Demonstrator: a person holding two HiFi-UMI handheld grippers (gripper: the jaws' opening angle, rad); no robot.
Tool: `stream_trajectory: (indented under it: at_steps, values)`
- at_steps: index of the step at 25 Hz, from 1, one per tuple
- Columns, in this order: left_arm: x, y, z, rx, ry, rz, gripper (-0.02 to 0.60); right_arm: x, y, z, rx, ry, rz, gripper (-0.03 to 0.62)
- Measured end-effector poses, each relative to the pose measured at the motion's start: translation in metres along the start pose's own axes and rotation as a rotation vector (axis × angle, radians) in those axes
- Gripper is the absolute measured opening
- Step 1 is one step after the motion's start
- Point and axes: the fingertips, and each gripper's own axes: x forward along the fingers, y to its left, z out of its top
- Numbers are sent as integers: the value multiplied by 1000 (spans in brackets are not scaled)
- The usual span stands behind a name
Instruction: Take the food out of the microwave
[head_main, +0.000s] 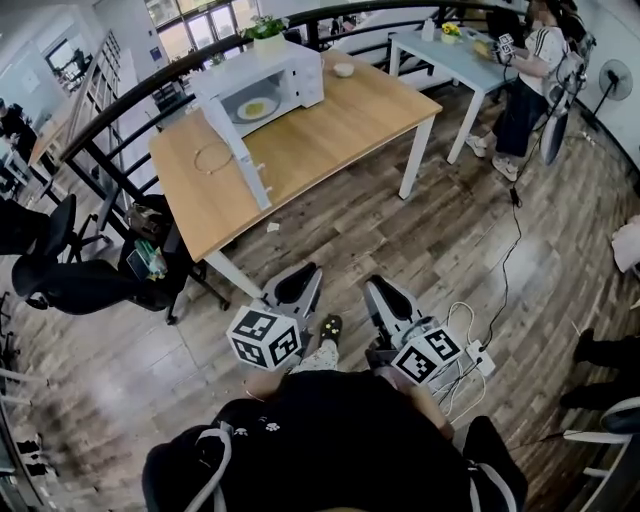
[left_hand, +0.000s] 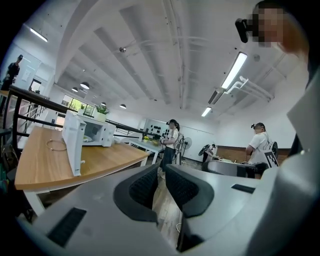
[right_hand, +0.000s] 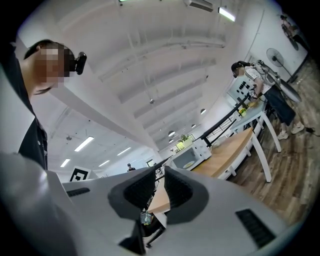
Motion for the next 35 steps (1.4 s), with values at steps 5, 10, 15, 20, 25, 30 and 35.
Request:
stream_trajectory:
  at_steps: [5,10,15,20,25,30,35]
  values:
    - [20,28,16,5,14,20,32,34,-15,10,23,6,5,45]
    - [47,52,33,20,19,5,34,65,-33,19,25,6,-7,48]
    - [78,77,37,4,30,-15,39,95,-57,28,19,3,-29,48]
    - [108,106,49,-14,14,-28,56,131,-79,38,-3,7,-38,48]
    - [122,143,63,-16,-5,-8,61,174,-90,39,-6,18,-12,48]
    - [130,172,74,-22,-32,34,66,208,-97,38,-1,47,25,56]
    - [137,193,72,-44,-27,75,72,234,-106,33,13,82,54,63]
